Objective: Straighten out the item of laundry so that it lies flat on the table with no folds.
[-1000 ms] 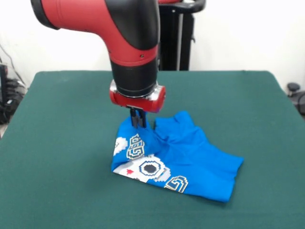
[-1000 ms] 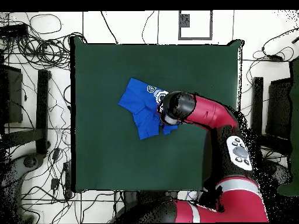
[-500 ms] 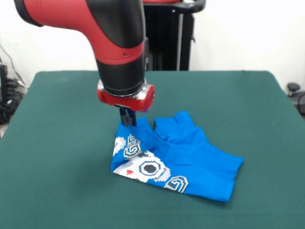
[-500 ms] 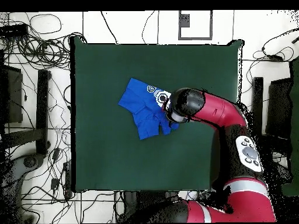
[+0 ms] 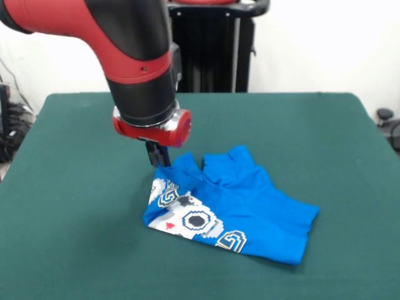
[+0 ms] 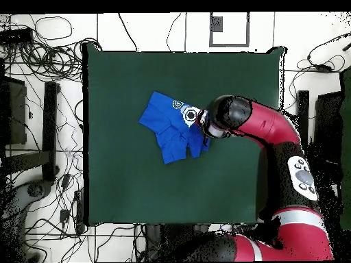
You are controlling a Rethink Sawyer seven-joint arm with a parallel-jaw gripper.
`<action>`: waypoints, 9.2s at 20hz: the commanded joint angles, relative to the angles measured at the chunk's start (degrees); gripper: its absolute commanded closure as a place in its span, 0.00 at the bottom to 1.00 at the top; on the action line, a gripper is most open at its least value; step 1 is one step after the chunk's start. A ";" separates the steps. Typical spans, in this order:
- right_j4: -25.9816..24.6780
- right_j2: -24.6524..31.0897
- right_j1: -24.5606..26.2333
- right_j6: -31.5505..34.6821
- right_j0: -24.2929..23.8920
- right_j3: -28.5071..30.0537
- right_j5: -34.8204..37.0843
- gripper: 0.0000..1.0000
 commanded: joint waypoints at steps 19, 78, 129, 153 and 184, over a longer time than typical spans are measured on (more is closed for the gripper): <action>-9.30 12.40 7.19 -16.36 -7.54 -8.36 11.80 1.00; -18.21 20.54 13.74 -23.98 -14.79 -17.81 12.98 0.00; -19.49 9.17 -12.25 3.79 -5.32 21.87 -16.04 0.00; -18.23 7.88 -10.64 0.15 -4.87 25.84 -22.57 0.00; -27.18 27.35 -6.98 -29.08 -15.28 26.89 -16.49 0.00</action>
